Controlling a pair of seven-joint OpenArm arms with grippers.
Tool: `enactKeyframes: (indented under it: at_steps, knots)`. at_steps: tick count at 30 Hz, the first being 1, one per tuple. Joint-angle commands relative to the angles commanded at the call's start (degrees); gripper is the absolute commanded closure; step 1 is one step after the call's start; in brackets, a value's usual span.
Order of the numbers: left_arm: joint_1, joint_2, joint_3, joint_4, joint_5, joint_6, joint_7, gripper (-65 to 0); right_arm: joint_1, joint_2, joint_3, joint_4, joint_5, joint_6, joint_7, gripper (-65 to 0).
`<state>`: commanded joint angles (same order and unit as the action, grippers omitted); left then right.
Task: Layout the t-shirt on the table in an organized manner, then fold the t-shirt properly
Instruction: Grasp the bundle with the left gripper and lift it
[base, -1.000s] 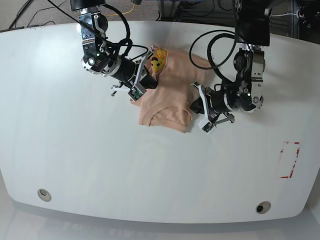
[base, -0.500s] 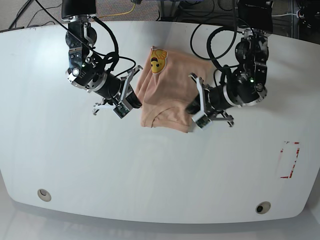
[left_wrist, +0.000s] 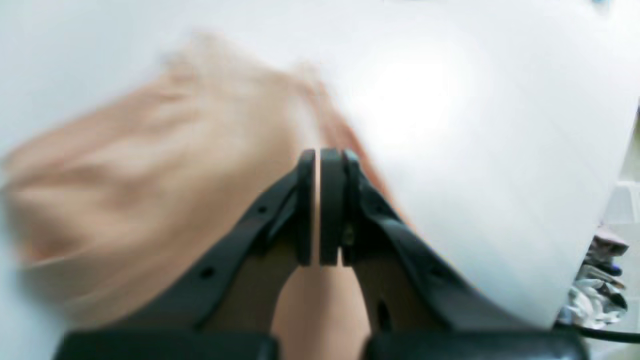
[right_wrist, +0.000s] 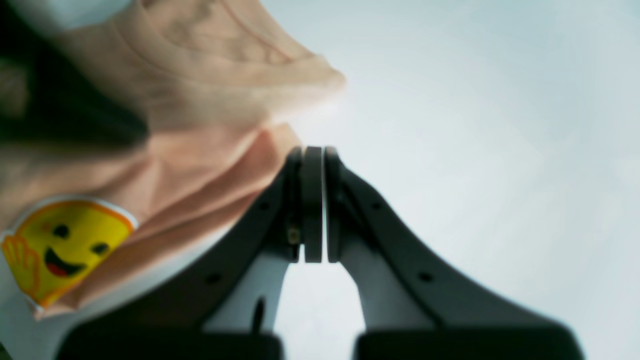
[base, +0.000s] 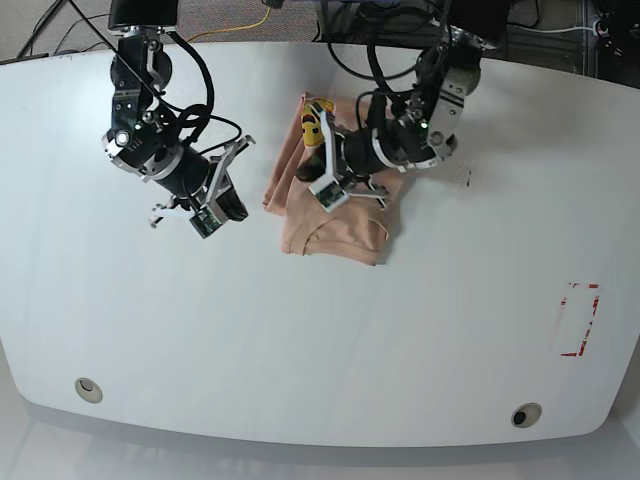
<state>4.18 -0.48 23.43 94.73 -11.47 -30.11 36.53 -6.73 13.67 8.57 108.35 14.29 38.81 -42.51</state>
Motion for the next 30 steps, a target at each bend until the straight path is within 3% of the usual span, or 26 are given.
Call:
enactKeyframes:
  at_steps: [6, 10, 16, 21, 24, 27, 30]
  knots:
    - [-0.3, -0.5, 1.1, -7.8, 0.8, 5.1, -5.4, 0.0, -0.2, 1.2, 2.1, 0.0, 0.1, 0.00, 0.0, -0.5]
    - [-1.6, -2.7, -0.9, -11.8, 0.9, 5.2, -6.9, 0.0, -0.4, 1.5, 3.9, 0.5, 0.1, 1.19, 0.0, -0.5]
    - [-1.3, -6.6, -7.6, -12.9, 0.9, 5.2, -7.1, 0.0, -1.3, 1.0, 6.6, 1.5, 0.1, 1.19, -0.1, -0.5]
    - [-0.4, -12.1, -14.0, -12.0, 0.8, 5.1, -7.1, 0.0, -1.5, 1.0, 6.5, 2.0, 0.1, 1.19, -2.6, -0.5]
    - [1.3, -14.9, -17.6, -10.2, 0.7, 3.8, -7.0, 0.0, -1.6, 1.0, 6.6, 2.9, 0.1, 1.19, -3.8, -0.5]
    - [3.4, -17.1, -22.5, -8.8, 0.7, -0.7, -6.9, 0.0, -2.0, 0.9, 6.4, 3.5, 0.1, 1.19, -4.3, -0.5]
    - [5.1, -18.2, -27.0, -6.8, 0.8, -3.6, -5.7, 0.0, -2.1, 0.1, 6.3, 4.0, 0.1, 1.19, -4.5, -0.5]
